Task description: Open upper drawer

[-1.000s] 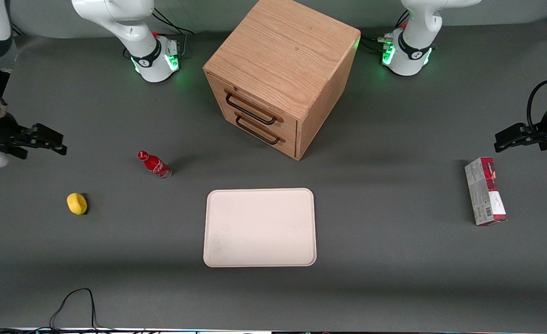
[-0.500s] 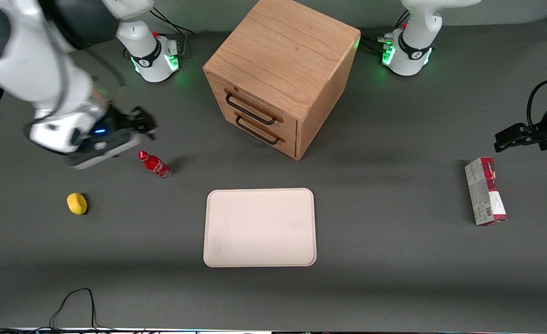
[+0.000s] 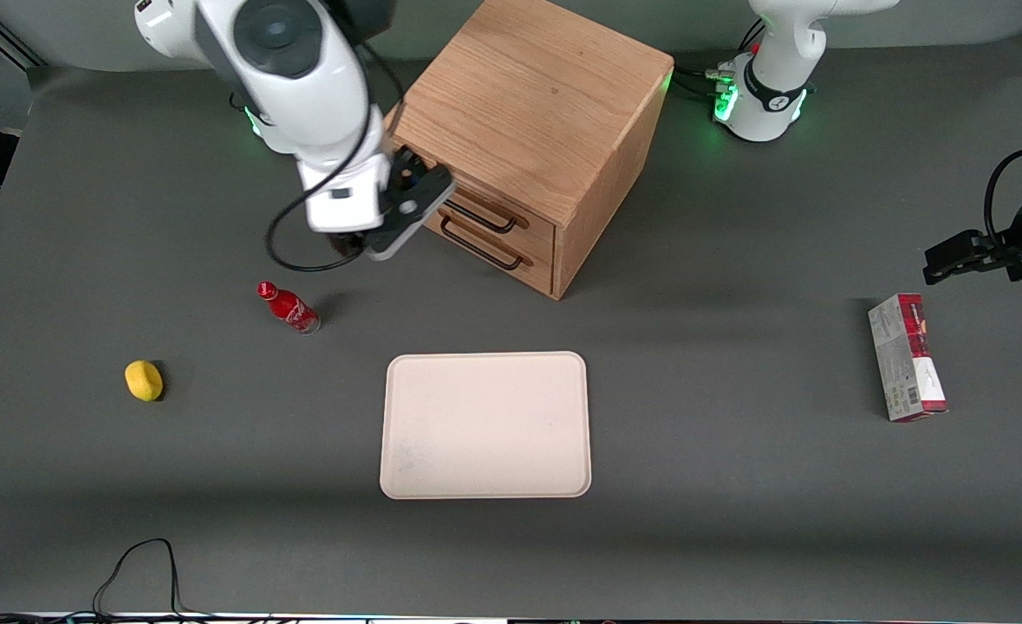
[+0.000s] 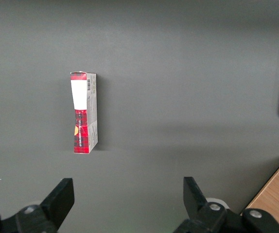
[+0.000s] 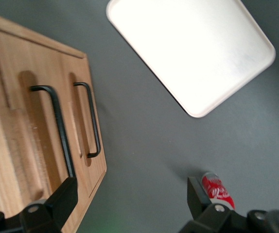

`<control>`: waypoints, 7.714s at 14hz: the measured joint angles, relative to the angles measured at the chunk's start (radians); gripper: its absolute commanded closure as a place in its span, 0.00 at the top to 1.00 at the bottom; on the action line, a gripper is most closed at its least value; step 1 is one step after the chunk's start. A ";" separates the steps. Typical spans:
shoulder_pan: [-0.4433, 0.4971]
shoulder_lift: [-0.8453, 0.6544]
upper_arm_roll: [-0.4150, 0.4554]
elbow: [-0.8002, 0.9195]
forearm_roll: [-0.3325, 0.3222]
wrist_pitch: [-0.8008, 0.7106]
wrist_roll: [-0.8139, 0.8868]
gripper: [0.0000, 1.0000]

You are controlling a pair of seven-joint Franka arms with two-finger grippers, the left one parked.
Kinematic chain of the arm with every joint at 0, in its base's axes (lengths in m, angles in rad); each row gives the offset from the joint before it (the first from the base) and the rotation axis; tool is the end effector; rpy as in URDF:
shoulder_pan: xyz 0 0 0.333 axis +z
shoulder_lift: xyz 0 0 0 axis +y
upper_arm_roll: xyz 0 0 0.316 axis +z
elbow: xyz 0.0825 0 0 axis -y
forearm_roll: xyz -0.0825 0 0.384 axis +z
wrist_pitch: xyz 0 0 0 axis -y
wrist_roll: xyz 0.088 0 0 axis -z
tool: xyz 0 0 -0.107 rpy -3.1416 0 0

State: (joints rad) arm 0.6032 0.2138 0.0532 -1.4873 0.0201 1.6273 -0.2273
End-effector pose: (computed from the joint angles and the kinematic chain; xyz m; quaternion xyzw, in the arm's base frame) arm 0.4910 0.3769 0.5432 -0.9038 -0.4261 0.0392 0.0075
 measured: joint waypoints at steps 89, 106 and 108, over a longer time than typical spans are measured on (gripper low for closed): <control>-0.079 0.163 -0.054 -0.157 0.132 0.287 -0.240 1.00; -0.201 0.244 -0.055 -0.044 0.131 0.281 -0.296 1.00; -0.210 0.251 -0.056 -0.037 0.130 0.281 -0.297 1.00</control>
State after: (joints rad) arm 0.3930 0.4645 -0.0027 -1.5238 0.1503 1.9078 -0.5242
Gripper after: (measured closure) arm 0.000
